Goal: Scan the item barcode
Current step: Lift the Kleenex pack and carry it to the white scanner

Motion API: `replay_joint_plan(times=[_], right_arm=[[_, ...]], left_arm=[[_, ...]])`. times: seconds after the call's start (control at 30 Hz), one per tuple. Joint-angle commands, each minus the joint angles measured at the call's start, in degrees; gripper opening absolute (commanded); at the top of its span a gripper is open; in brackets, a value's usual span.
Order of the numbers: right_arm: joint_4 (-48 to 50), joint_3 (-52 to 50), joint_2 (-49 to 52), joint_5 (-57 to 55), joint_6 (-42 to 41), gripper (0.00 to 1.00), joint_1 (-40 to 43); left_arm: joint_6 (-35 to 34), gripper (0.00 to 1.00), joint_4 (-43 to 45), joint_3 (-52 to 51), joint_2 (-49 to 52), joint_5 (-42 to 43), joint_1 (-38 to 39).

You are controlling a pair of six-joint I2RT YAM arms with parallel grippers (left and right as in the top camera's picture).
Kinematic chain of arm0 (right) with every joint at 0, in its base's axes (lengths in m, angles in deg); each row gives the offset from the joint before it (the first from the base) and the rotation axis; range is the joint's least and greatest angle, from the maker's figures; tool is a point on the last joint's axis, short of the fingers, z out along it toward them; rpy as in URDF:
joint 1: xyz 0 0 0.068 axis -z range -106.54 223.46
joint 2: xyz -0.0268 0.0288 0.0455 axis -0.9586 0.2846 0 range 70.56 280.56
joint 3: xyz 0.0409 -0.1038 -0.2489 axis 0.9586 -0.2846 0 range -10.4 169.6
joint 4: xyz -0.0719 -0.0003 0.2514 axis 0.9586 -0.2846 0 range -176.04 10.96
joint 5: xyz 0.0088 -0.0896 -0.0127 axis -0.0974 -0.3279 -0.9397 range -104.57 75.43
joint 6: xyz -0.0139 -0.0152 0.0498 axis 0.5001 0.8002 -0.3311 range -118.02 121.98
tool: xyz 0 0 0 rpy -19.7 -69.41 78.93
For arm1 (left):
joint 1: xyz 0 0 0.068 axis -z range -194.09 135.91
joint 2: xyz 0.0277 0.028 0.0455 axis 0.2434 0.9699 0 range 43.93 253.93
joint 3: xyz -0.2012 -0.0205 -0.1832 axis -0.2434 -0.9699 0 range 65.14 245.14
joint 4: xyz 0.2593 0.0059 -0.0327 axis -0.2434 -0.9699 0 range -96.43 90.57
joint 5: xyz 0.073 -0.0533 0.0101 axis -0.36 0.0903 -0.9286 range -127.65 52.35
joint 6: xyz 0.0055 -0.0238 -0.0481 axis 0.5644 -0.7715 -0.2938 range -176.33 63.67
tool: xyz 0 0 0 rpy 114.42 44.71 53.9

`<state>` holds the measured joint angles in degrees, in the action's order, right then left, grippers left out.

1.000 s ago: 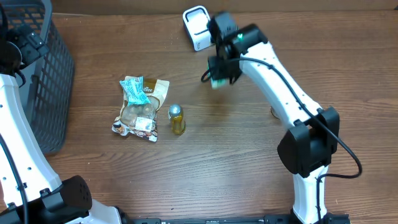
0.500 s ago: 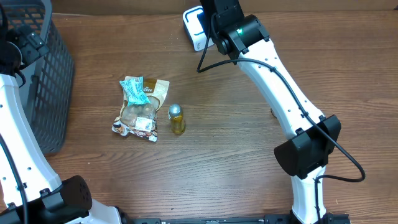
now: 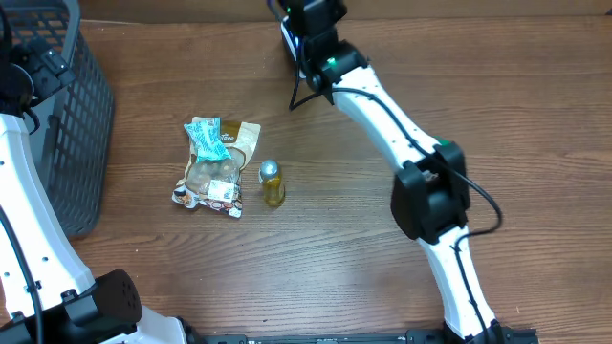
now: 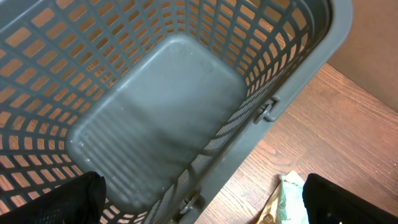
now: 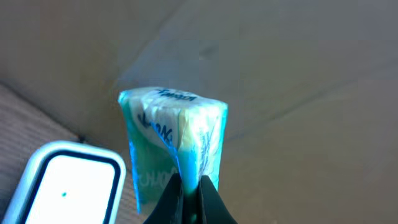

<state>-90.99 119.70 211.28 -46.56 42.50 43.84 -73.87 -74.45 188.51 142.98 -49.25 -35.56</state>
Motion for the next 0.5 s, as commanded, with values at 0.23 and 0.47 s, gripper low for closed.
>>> replay_joint_plan(times=[0.23, 0.47], right_arm=[[3.56, 0.37, 7.74, -1.4, 12.22, 0.04, 0.02], [1.97, 0.35, 8.79, -0.92, 6.67, 0.04, 0.07]], left_arm=[[1.03, 1.0, 0.22, 0.52, 0.28, -0.15, 0.13], [1.03, 0.99, 0.22, 0.52, 0.28, -0.17, 0.13]])
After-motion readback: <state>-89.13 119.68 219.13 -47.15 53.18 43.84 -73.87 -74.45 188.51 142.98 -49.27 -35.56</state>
